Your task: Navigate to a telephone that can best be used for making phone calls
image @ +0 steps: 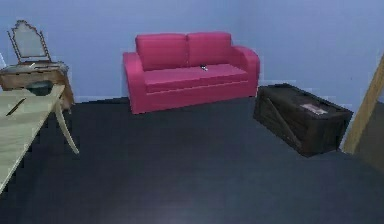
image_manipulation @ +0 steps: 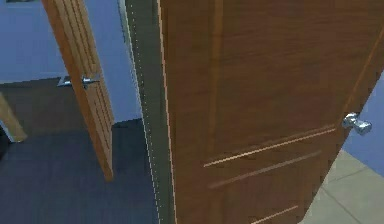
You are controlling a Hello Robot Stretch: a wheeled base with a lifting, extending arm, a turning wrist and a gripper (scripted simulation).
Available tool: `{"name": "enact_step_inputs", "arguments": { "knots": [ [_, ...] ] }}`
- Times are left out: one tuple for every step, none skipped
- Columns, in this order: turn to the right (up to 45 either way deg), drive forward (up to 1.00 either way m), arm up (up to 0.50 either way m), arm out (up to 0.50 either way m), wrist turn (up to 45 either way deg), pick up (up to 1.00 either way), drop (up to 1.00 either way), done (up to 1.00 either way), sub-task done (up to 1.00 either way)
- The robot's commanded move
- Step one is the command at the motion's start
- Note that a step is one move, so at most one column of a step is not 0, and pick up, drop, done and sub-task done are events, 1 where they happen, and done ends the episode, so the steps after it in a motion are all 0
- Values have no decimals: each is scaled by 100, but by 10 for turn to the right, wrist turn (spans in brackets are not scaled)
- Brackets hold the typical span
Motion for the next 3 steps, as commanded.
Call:
{"name": "enact_step_inputs", "arguments": {
  "knots": [
    [0, 50, 0, 0, 0, 0, 0, 0, 0],
    [450, 0, 0, 0, 0, 0, 0, 0, 0],
    [120, 0, 0, 0, 0, 0, 0, 0, 0]
  ]
}}
